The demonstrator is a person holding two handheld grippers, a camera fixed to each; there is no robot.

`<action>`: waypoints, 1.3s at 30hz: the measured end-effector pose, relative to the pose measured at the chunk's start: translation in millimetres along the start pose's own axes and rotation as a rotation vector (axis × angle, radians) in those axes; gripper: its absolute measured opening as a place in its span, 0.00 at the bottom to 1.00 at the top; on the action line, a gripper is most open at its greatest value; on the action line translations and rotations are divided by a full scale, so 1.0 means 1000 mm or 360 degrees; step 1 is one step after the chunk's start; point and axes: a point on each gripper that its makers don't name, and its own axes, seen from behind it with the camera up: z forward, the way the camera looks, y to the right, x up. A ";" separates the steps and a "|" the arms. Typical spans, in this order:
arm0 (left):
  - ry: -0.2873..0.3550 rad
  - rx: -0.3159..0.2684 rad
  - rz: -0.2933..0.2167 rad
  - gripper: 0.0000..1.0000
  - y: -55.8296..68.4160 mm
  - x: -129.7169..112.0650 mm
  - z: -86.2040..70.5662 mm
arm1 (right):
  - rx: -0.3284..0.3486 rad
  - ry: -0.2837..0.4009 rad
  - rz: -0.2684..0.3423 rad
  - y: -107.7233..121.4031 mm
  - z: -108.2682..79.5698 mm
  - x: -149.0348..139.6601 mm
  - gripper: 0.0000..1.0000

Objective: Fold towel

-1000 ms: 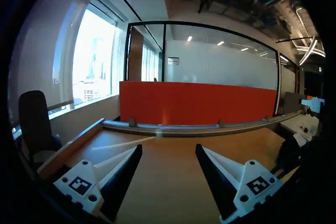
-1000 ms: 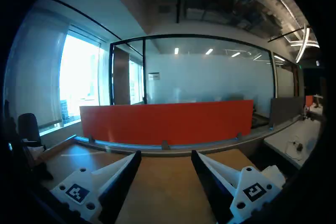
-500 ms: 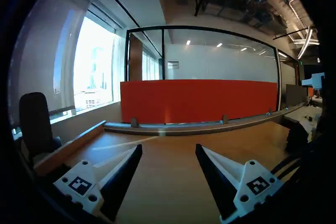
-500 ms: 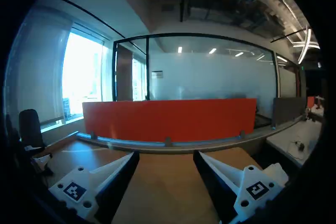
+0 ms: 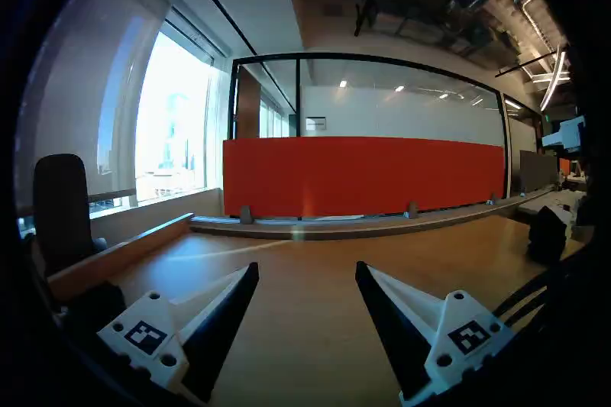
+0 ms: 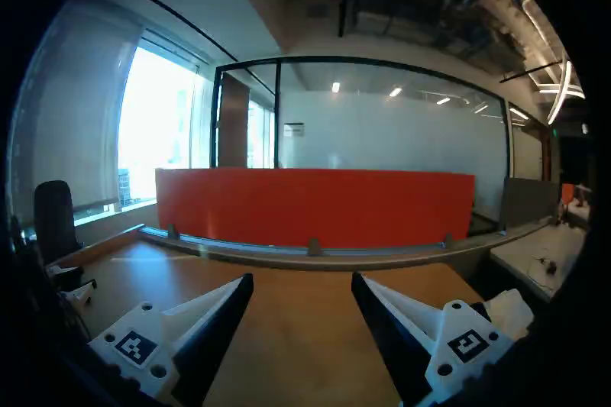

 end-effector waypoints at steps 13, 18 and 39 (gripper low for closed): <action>0.0042 -0.0012 -0.0001 0.94 -0.011 -0.034 0.010 | -0.0008 -0.0005 -0.0034 -0.014 0.010 -0.025 0.99; 0.0039 -0.0008 -0.0012 0.94 -0.013 -0.043 0.011 | -0.0011 -0.0005 -0.0037 -0.016 0.010 -0.028 0.99; 0.0037 0.0022 -0.0009 0.94 -0.019 -0.054 0.013 | -0.0023 -0.0020 -0.0045 -0.012 0.010 -0.032 0.99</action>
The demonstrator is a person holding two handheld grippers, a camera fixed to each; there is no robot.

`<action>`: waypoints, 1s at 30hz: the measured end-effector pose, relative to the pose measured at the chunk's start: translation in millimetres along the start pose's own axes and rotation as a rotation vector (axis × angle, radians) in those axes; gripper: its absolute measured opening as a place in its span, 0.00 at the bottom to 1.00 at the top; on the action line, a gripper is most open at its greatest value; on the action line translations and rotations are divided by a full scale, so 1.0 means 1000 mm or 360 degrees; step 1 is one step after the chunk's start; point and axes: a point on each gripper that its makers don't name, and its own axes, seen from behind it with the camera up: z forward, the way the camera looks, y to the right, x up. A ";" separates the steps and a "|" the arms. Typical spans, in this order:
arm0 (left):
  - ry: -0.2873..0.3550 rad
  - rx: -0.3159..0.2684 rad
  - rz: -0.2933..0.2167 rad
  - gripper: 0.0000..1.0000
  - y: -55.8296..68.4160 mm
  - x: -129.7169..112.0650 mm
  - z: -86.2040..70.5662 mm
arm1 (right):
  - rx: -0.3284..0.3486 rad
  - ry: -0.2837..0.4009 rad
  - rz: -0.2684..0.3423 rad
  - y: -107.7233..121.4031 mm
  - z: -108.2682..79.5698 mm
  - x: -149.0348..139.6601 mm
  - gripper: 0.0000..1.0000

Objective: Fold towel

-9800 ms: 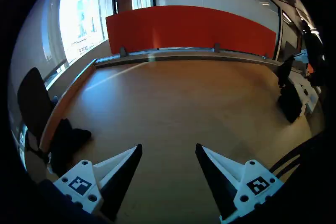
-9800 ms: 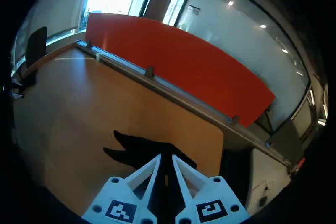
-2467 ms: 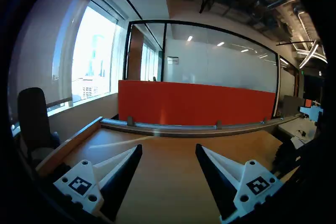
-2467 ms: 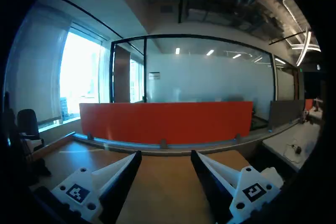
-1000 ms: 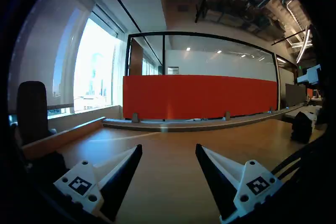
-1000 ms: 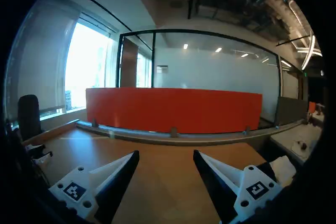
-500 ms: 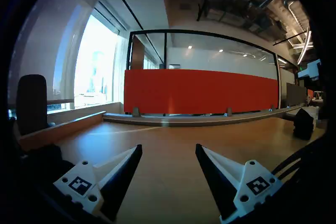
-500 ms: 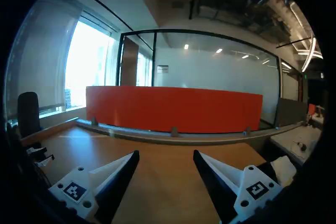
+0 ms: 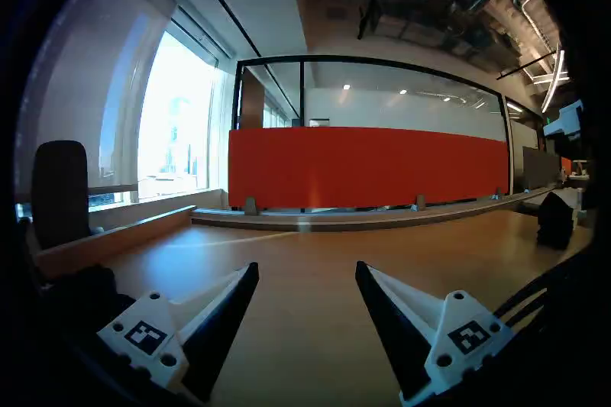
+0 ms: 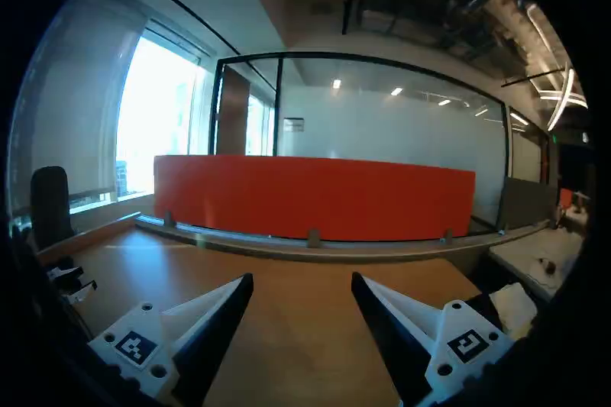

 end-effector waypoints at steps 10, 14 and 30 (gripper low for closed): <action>0.0001 0.0000 0.0007 0.94 0.000 -0.001 0.001 | -0.0014 0.0003 -0.0008 0.007 0.003 -0.004 0.99; 0.0002 0.0000 0.0009 0.94 0.000 -0.002 0.001 | -0.0042 0.0019 -0.0009 0.019 0.004 -0.001 0.99; 0.0003 0.0000 0.0008 0.94 0.001 -0.005 0.003 | -0.0155 0.0062 -0.0019 0.072 0.003 -0.014 0.99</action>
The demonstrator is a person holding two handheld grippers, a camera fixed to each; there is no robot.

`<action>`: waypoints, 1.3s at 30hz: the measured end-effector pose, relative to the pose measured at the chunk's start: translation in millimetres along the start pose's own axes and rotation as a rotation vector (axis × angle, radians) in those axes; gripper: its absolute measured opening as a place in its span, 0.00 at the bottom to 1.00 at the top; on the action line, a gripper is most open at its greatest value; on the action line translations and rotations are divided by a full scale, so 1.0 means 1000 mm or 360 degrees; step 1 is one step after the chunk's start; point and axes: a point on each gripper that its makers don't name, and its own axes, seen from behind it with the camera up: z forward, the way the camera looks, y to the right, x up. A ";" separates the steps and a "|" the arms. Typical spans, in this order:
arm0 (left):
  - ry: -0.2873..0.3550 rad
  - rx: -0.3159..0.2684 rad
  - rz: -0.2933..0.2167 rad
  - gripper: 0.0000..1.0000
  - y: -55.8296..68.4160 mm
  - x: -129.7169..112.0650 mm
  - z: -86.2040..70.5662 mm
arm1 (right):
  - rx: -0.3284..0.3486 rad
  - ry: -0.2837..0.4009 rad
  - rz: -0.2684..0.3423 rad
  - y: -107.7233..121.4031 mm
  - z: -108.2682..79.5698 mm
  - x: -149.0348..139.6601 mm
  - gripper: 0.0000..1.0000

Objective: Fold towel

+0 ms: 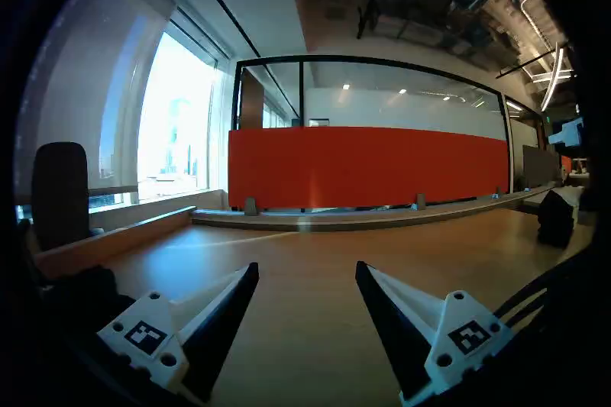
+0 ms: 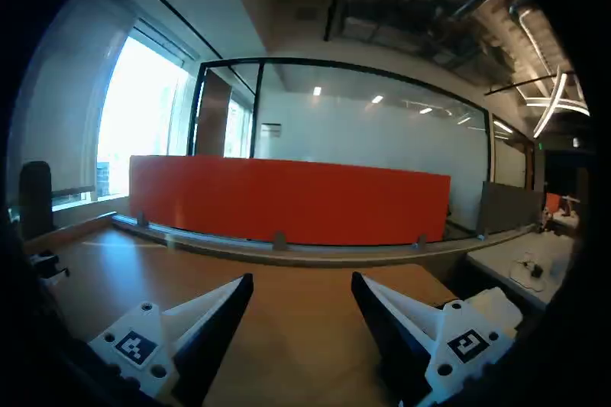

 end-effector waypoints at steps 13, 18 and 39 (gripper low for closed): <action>0.0000 0.0000 0.0000 0.94 0.001 0.000 0.000 | 0.0004 0.0057 0.0099 0.013 0.000 -0.049 0.99; 0.0000 0.0000 0.0000 0.94 0.002 0.000 0.000 | -0.0023 0.0069 0.0141 0.019 -0.001 -0.071 0.99; 0.0001 0.0000 0.0000 0.94 0.002 -0.001 0.000 | -0.0041 0.0096 0.0216 0.027 -0.003 -0.123 0.99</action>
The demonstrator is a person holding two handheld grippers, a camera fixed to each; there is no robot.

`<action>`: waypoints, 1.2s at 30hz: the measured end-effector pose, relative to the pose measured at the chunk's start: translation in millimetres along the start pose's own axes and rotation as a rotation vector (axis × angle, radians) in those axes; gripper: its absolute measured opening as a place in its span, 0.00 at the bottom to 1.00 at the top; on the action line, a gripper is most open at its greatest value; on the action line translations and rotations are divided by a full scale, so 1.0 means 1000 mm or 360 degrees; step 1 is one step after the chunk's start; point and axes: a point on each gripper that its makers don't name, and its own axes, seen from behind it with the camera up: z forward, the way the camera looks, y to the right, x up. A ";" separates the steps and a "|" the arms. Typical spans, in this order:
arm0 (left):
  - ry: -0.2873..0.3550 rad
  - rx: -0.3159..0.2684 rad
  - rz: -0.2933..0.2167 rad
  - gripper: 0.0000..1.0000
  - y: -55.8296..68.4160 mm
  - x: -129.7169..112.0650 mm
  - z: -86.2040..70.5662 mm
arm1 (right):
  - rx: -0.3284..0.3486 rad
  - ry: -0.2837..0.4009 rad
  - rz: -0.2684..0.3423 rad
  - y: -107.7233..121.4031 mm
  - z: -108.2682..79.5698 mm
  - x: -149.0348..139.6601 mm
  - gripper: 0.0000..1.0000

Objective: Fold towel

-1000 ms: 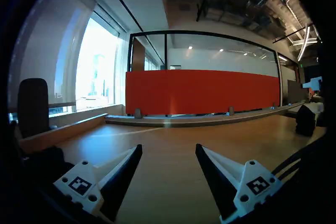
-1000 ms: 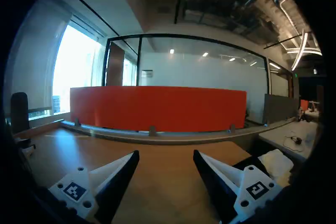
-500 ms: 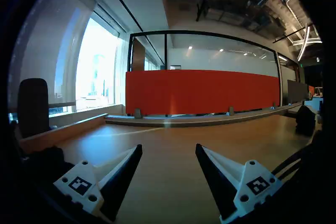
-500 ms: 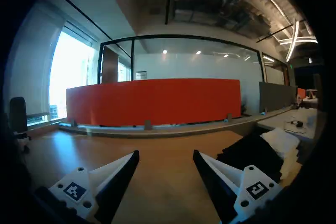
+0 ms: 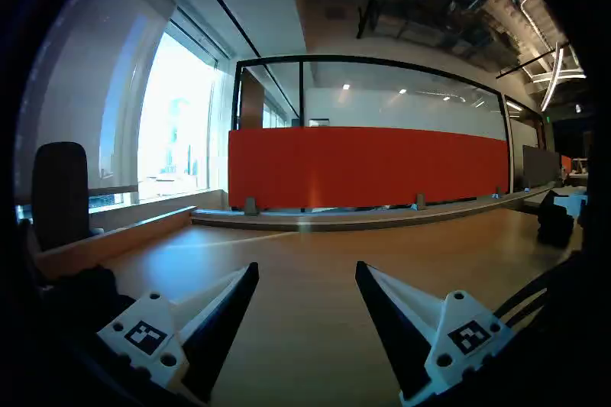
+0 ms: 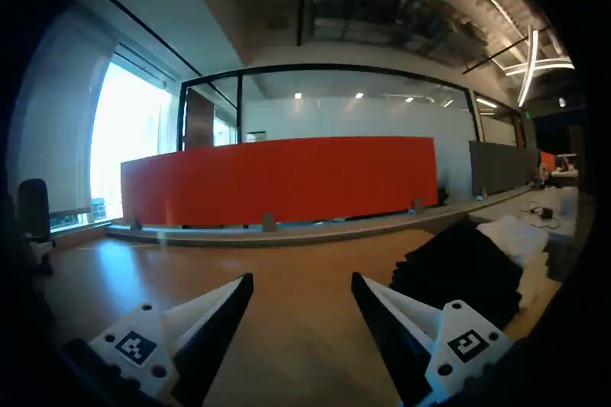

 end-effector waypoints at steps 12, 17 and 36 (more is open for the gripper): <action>0.0000 0.0000 0.0000 0.94 0.000 0.000 0.000 | 0.0004 -0.0013 -0.0024 -0.003 0.000 -0.011 0.99; 0.0000 0.0000 0.0000 0.94 0.000 0.000 0.000 | 0.0021 -0.0011 -0.0062 -0.008 -0.001 -0.013 0.99; 0.0000 0.0000 0.0000 0.94 0.000 0.000 0.000 | 0.0057 0.0013 -0.0113 -0.018 -0.005 -0.012 0.99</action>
